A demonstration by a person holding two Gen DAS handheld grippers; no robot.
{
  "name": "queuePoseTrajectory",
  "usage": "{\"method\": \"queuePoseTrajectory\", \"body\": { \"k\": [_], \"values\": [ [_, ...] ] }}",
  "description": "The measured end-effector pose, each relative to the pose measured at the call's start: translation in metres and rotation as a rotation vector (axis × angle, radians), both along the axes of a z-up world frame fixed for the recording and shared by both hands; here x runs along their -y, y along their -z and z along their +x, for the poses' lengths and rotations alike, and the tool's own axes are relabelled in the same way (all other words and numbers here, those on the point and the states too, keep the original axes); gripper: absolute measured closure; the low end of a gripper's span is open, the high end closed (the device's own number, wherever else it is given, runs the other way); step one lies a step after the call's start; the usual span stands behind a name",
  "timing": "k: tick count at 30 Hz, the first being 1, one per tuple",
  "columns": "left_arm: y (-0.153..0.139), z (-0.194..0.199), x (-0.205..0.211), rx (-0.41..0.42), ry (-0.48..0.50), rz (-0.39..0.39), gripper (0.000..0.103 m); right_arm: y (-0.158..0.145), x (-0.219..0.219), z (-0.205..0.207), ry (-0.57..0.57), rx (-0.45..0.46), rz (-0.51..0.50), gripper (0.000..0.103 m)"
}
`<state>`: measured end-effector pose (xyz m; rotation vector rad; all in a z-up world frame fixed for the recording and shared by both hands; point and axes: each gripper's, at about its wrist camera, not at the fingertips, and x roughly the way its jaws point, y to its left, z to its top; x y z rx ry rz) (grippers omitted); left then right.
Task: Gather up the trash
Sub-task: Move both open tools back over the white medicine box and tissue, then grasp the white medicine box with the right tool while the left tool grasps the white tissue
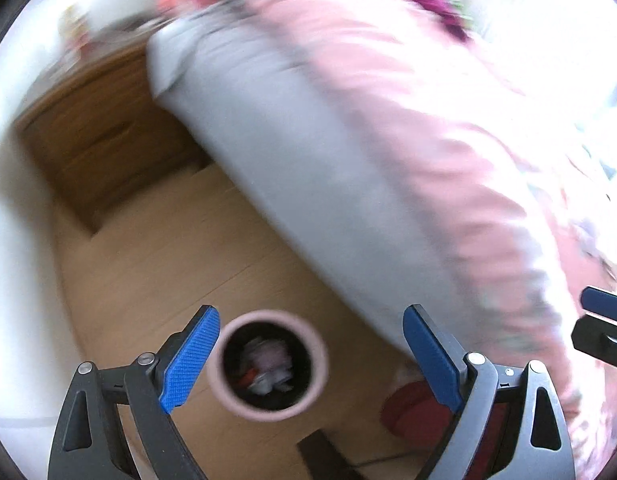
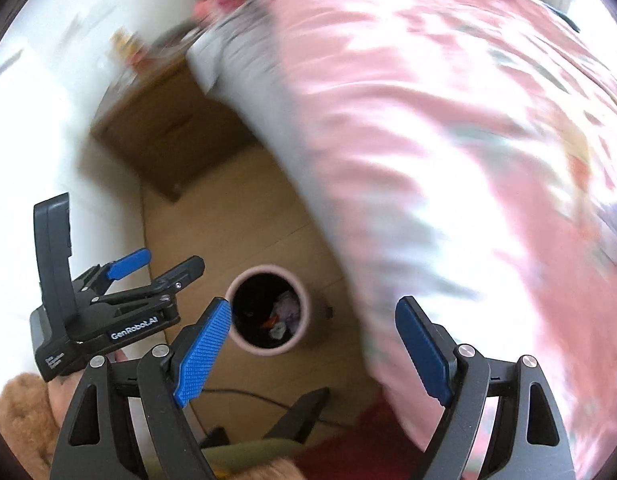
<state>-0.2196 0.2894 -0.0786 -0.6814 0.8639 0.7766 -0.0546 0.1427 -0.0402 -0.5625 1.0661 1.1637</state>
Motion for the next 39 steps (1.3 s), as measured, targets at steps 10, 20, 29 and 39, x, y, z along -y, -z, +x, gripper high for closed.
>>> {"method": "queuePoseTrajectory", "body": {
  "k": [10,20,29,39],
  "values": [
    [-0.049,0.177,0.091,0.027,0.447,0.083,0.008,-0.039,0.172,0.165,0.494,-0.009,0.132,0.02],
    [-0.047,0.269,0.168,-0.018,0.68,0.114,0.008,-0.04,0.246,0.273,0.77,-0.153,0.256,0.02],
    [-0.02,0.277,0.161,-0.086,0.687,0.113,0.008,-0.002,0.23,0.309,0.83,-0.247,0.252,0.02],
    [0.001,0.276,0.152,-0.114,0.671,0.062,0.008,-0.009,0.19,0.322,0.791,-0.141,0.235,0.02]
  ]
}}
